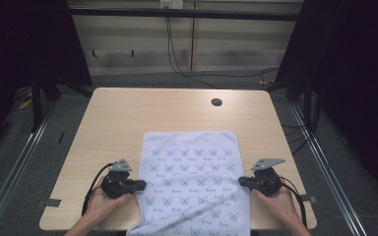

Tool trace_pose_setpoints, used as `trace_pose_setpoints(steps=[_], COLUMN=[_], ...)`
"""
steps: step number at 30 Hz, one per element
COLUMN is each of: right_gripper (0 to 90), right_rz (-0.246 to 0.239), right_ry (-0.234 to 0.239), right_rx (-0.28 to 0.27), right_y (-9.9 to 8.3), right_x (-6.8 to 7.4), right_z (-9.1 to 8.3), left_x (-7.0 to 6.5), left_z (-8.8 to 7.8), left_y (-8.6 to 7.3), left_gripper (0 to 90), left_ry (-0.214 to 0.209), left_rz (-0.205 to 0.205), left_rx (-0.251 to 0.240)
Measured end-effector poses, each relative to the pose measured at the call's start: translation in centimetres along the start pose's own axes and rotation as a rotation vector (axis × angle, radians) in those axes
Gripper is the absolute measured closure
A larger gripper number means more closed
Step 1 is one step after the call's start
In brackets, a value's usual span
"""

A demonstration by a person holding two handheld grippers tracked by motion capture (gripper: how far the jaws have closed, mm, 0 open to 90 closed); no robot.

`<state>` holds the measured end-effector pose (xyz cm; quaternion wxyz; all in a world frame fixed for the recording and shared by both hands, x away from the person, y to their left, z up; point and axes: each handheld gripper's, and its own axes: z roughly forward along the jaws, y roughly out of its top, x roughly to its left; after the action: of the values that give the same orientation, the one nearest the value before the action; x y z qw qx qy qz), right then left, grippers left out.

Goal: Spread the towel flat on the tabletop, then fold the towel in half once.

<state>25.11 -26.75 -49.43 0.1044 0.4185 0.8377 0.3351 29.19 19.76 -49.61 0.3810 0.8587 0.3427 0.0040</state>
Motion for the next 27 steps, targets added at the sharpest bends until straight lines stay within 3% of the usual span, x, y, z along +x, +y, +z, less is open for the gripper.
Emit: trace_pose_setpoints(steps=[3, 4, 8, 9, 11, 12, 18, 20, 22, 25, 26, 27], right_gripper=[76.9, 72.3, 67.6, 66.5, 62.8, 61.8, 61.5, 60.9, 59.4, 58.8, 61.8, 61.8], right_rz=[0.015, 0.036, 0.068, 0.078, 0.070, 0.073, 0.041, 0.024, 0.020, 0.001, -0.022, -0.022], right_ry=[0.007, 0.027, 0.041, 0.055, 0.040, 0.045, 0.045, 0.040, 0.045, 0.024, 0.004, 0.004], right_rx=[-0.013, -0.052, -0.104, -0.119, -0.124, -0.122, -0.112, -0.083, -0.073, -0.051, -0.049, -0.049], right_y=[0.0, -0.1, 0.2, 0.4, 1.0, 1.2, 2.9, 4.0, 4.4, 4.7, 4.7, 4.7], right_x=[-0.2, -0.5, -1.0, -1.3, -1.5, -1.5, -1.7, -2.0, -2.1, -2.0, -1.6, -1.6], right_z=[0.0, -0.3, -0.8, -0.8, -0.5, -0.4, 1.1, 2.7, 3.5, 4.4, 4.6, 4.6], left_x=[0.3, 0.8, 1.8, 2.0, 2.6, 2.8, 4.4, 4.9, 4.8, 4.7, 4.3, 4.3], left_z=[-0.4, -1.0, -1.0, -0.8, -0.5, -0.3, 2.3, 3.0, 3.4, 3.4, 3.5, 3.5], left_y=[0.3, 0.5, 0.9, 1.2, 1.8, 2.0, 4.1, 4.5, 4.6, 4.6, 4.6, 4.6], left_gripper=[72.8, 72.7, 71.0, 70.7, 68.5, 68.3, 68.6, 68.7, 68.0, 69.3, 72.2, 77.3], left_ry=[0.025, -0.011, -0.008, 0.009, 0.006, 0.005, 0.045, 0.047, 0.063, 0.077, 0.104, 0.104], left_rz=[0.003, -0.008, -0.014, -0.008, -0.014, -0.017, -0.016, -0.028, 0.005, 0.017, 0.051, 0.051], left_rx=[-0.031, -0.075, -0.086, -0.088, -0.100, -0.120, -0.086, -0.076, -0.077, -0.073, -0.062, -0.062])
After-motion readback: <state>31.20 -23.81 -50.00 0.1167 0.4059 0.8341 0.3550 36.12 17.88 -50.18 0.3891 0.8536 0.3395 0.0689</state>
